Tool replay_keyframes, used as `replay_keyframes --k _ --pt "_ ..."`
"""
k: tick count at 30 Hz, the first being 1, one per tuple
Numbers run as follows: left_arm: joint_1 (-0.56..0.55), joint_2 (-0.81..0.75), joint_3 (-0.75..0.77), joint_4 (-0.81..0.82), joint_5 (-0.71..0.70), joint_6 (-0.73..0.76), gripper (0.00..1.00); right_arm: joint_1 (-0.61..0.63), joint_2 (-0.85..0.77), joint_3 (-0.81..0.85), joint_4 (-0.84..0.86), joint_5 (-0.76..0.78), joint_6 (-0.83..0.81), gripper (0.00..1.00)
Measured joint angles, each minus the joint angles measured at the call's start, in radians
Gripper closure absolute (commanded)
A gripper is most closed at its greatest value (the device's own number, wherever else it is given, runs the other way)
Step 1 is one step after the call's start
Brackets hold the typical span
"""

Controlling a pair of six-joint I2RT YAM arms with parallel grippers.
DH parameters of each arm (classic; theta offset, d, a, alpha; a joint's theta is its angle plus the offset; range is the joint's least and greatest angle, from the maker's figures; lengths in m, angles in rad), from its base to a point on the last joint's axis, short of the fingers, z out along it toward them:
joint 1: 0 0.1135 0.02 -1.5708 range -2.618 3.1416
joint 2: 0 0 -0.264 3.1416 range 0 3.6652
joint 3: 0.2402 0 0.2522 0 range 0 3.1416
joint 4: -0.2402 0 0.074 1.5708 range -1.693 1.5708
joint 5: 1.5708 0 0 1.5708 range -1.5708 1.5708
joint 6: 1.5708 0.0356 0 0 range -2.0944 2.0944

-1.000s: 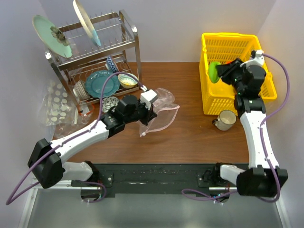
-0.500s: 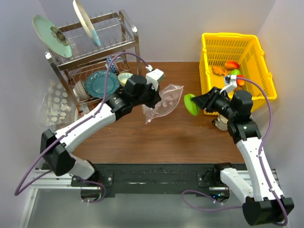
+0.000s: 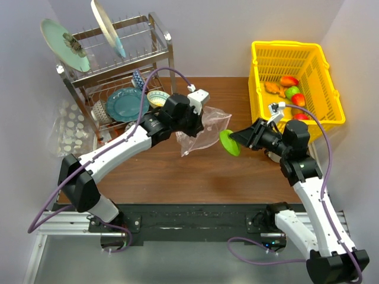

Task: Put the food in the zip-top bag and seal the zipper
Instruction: Place the fake fruit in the zipper food storage bag.

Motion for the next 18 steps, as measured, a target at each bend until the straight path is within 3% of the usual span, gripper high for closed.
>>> replay_keyframes --k 18 --pt "-0.021 -0.026 -0.039 0.042 0.118 -0.051 1.0 0.108 0.221 -0.069 0.183 0.103 0.076 0.66"
